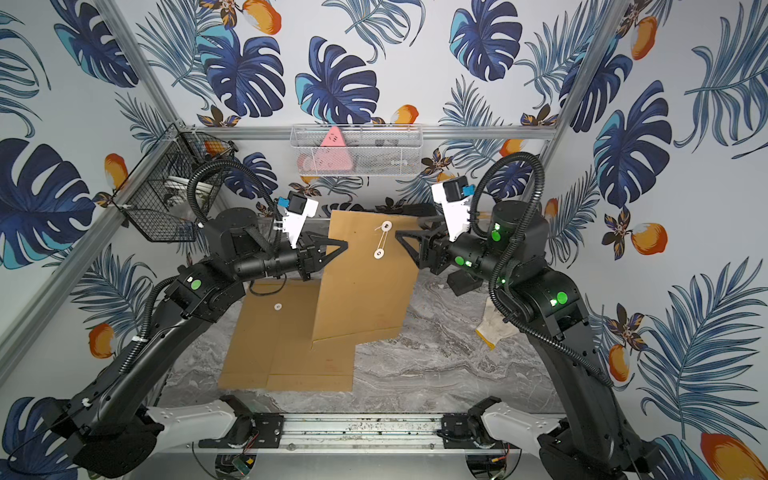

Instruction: Open the file bag

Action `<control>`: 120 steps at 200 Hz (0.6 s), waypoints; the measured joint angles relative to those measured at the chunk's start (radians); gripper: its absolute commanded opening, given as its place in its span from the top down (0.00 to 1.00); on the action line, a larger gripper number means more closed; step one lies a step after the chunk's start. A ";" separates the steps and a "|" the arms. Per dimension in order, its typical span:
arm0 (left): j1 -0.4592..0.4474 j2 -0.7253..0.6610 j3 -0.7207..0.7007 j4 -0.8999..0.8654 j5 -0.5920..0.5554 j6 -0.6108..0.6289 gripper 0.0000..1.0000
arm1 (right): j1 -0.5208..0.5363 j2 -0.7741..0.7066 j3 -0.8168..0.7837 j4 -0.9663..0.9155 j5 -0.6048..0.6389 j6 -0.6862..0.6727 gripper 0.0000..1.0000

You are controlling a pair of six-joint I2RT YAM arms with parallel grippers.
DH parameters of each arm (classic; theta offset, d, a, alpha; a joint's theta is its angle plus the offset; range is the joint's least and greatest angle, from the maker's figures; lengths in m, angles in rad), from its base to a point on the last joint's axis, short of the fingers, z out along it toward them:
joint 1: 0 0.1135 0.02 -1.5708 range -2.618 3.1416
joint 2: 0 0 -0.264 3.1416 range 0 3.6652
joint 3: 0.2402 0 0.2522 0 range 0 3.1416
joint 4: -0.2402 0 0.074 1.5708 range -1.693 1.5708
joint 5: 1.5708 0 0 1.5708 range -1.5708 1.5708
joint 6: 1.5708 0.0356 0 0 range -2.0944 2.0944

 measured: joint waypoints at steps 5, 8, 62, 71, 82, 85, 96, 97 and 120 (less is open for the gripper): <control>0.000 0.002 0.007 -0.010 0.005 0.008 1.00 | 0.028 0.007 0.005 -0.006 0.020 -0.026 0.36; -0.001 0.003 0.011 -0.014 0.009 0.011 1.00 | 0.042 0.011 0.007 -0.009 0.032 -0.041 0.36; -0.002 0.021 0.063 -0.116 0.029 0.067 1.00 | 0.115 0.016 -0.093 0.065 0.126 -0.384 0.71; -0.002 0.023 0.067 -0.132 0.028 0.073 1.00 | 0.118 -0.005 -0.151 0.102 0.123 -0.440 0.71; -0.002 0.023 0.067 -0.144 0.028 0.083 1.00 | 0.118 -0.021 -0.198 0.142 0.118 -0.502 0.71; -0.002 0.023 0.067 -0.146 0.028 0.083 1.00 | 0.117 -0.024 -0.204 0.151 0.117 -0.517 0.70; -0.002 0.023 0.067 -0.157 0.028 0.086 1.00 | 0.117 -0.024 -0.208 0.181 0.111 -0.565 0.68; -0.002 0.023 0.067 -0.157 0.028 0.086 1.00 | 0.117 -0.024 -0.208 0.183 0.110 -0.568 0.68; -0.002 0.023 0.067 -0.175 0.028 0.089 1.00 | 0.118 -0.015 -0.216 0.245 0.092 -0.650 0.62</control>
